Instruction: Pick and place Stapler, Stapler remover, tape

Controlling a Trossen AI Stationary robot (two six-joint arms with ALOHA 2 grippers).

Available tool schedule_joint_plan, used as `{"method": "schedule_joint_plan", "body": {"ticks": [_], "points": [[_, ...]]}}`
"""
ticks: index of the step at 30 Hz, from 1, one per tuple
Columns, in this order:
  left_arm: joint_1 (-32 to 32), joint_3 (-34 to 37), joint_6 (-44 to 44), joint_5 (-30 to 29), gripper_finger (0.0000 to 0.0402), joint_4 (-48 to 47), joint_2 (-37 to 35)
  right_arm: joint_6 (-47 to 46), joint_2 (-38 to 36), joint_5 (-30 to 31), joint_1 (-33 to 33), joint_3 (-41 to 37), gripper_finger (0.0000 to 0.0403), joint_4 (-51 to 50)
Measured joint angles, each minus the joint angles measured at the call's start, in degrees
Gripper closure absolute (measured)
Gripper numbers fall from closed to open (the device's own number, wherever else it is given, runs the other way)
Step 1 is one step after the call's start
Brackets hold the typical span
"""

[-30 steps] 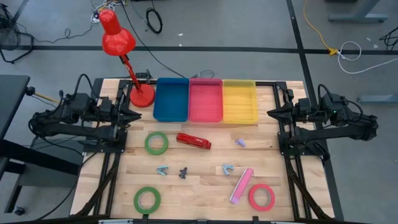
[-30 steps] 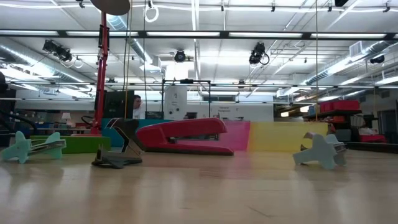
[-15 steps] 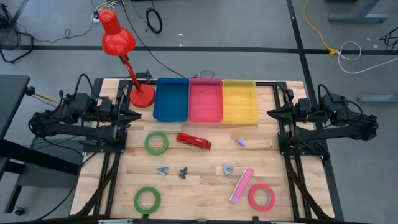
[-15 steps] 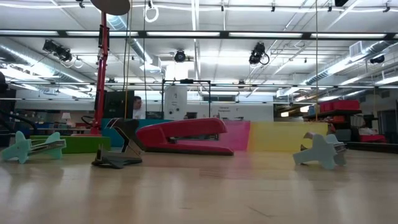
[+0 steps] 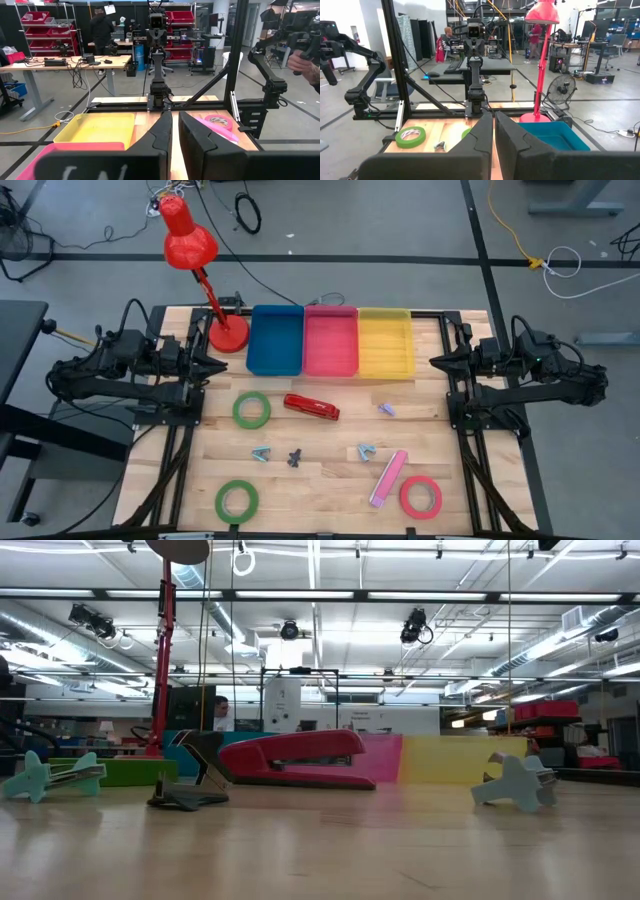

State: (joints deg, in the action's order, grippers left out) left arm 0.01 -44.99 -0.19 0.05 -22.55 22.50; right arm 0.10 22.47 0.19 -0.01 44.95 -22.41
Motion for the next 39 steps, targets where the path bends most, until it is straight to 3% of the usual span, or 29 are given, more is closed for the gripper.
{"method": "schedule_joint_plan", "body": {"ticks": [16, 26, 39], "points": [[0.0, 0.0, 0.0, 0.0, 0.0367, 0.0, 0.0, 0.4, 0.0, -0.2, 0.0, 0.0, 0.0379, -1.3], [0.0, 0.0, 0.0, 0.0, 0.0367, 0.0, 0.0, 2.6, 2.6, -7.8, 0.0, 0.0, 0.0379, -2.3], [0.0, 0.0, 0.0, 0.0, 0.0367, 0.0, 0.0, 8.0, 8.5, -8.7, 0.0, 0.0, 0.0379, -1.7]]}}
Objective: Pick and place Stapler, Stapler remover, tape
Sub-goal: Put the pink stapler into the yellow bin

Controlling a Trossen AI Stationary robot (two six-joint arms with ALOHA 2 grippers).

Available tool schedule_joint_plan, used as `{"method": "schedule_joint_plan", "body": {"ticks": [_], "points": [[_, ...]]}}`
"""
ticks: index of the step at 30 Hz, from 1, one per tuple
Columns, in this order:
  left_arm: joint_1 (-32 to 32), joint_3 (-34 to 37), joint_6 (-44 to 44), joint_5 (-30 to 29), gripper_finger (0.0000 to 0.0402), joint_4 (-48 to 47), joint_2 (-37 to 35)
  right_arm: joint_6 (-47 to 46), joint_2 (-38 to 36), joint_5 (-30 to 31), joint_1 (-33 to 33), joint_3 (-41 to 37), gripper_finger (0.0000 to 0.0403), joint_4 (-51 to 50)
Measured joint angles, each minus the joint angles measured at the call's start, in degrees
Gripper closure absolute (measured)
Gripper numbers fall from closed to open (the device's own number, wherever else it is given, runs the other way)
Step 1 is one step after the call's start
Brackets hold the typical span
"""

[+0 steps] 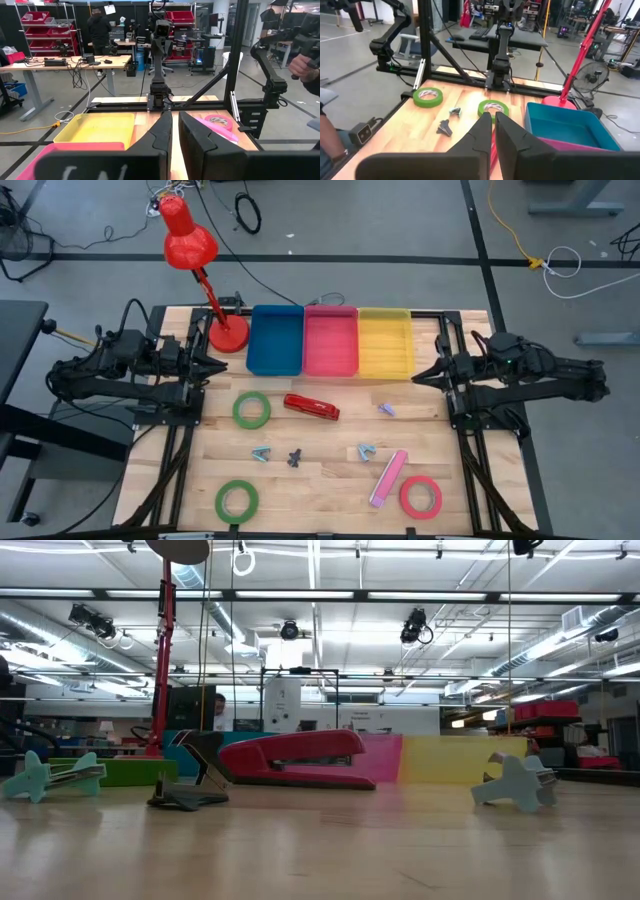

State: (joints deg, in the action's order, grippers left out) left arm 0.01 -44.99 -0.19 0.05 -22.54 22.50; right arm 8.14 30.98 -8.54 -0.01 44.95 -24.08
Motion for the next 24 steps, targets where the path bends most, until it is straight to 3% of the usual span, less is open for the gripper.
{"method": "schedule_joint_plan", "body": {"ticks": [19, 24], "points": [[0.0, 0.0, 0.0, 0.0, 0.0367, 0.0, 0.0, -0.6, 0.2, -3.1, 0.0, 0.2, 0.0379, 1.6], [0.0, 0.0, 0.0, 0.0, 0.0367, 0.0, 0.0, -1.6, 0.7, -3.1, 0.0, 4.5, 0.0379, -1.6]]}}
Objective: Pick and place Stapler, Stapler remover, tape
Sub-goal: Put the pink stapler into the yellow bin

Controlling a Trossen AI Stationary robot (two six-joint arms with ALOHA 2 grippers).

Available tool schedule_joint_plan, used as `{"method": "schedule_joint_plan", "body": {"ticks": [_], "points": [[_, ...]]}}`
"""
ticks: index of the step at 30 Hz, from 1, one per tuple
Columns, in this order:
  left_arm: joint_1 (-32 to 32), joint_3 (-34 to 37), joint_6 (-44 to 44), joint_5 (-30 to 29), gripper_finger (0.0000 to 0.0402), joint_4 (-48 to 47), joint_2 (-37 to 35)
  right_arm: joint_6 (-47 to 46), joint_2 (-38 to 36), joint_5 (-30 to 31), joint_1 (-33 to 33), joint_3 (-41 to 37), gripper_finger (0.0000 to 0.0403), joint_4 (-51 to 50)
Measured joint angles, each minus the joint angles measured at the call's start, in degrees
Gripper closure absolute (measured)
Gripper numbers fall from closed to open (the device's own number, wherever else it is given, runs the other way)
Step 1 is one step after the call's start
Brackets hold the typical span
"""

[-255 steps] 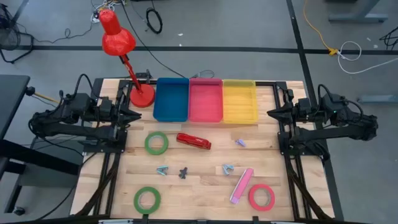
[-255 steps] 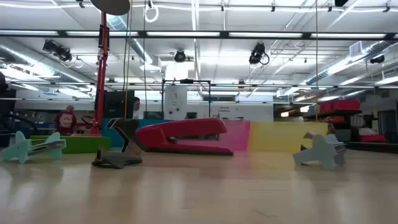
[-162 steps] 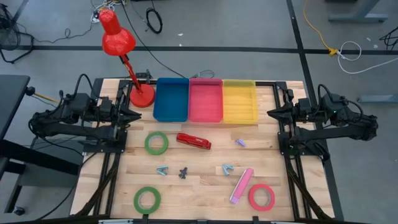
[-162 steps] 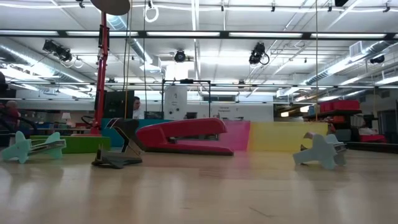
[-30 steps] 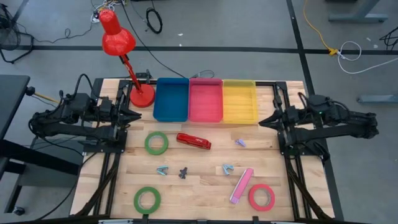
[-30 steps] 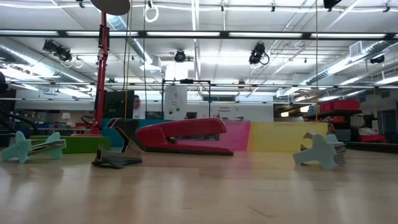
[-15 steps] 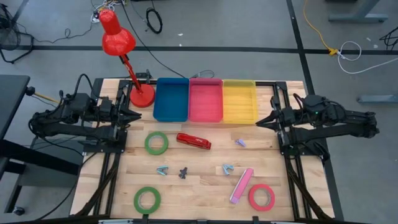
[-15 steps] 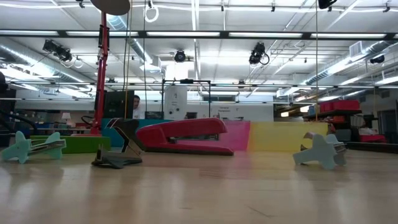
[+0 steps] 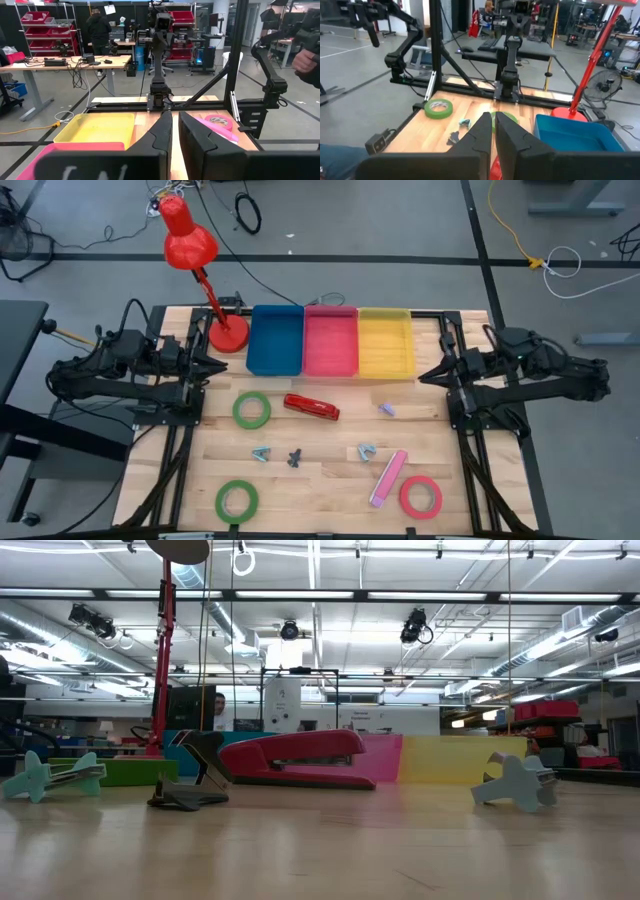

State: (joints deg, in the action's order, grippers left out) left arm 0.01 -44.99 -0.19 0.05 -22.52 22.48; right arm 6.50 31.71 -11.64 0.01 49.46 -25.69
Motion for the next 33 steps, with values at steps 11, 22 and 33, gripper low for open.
{"method": "schedule_joint_plan", "body": {"ticks": [11, 22, 33], "points": [[0.0, 0.0, 0.0, 0.0, 0.0367, 0.0, 0.0, 0.0, 1.1, -1.5, 1.2, 5.3, 0.0379, -4.2], [0.0, 0.0, 0.0, 0.0, 0.0367, 0.0, 0.0, 0.3, 3.7, -4.2, 4.1, 5.3, 0.0379, -8.4], [0.0, 0.0, 0.0, 0.0, 0.0367, 0.0, 0.0, 6.2, 10.6, -8.9, 8.8, 5.3, 0.0379, -14.8]]}}
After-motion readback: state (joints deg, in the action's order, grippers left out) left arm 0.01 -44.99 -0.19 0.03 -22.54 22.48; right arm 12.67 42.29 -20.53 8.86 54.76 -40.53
